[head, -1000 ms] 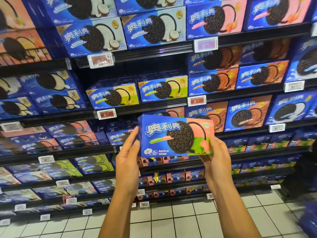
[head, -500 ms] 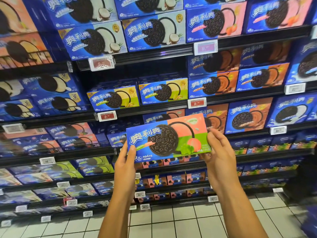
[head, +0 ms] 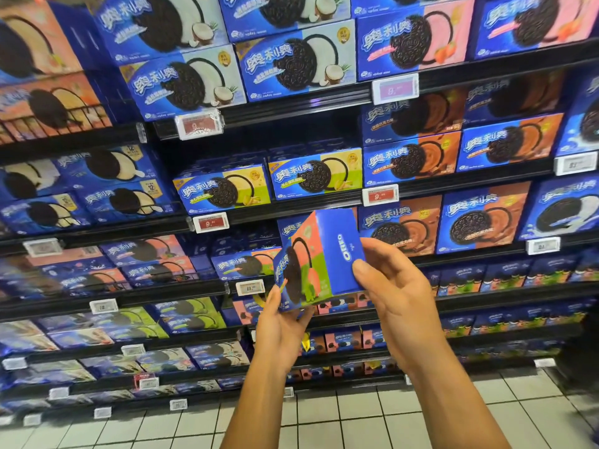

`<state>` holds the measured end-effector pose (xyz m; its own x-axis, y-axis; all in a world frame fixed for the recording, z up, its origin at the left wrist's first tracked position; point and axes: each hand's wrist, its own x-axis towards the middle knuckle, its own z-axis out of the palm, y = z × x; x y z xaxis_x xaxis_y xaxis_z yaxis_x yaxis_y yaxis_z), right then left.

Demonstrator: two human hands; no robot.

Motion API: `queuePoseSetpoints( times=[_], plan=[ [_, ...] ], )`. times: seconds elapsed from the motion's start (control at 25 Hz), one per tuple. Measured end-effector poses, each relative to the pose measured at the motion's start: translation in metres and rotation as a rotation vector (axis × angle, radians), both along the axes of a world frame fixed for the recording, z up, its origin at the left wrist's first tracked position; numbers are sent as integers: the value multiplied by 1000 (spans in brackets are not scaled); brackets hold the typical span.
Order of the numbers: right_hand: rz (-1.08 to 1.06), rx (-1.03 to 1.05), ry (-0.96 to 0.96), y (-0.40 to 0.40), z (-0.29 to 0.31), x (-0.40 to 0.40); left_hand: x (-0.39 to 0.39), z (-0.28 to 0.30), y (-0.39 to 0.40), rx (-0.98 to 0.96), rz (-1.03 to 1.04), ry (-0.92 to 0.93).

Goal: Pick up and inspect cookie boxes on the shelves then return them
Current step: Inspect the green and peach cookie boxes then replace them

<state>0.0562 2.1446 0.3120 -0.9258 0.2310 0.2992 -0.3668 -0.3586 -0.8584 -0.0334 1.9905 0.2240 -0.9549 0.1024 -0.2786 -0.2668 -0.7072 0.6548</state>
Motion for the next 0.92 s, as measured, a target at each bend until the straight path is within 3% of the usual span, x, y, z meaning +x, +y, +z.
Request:
queuePoseSetpoints(
  times=[0.56, 0.76, 0.92],
  plan=[
    [-86, 65, 1, -7, -6, -5, -4, -6, 11, 15, -83, -33],
    [-145, -62, -50, 17, -10, -16, -4, 7, -4, -236, -104, -80],
    [-171, -150, -141, 42, -21, -22, 1, 33, -19, -430, -96, 21]
  ],
)
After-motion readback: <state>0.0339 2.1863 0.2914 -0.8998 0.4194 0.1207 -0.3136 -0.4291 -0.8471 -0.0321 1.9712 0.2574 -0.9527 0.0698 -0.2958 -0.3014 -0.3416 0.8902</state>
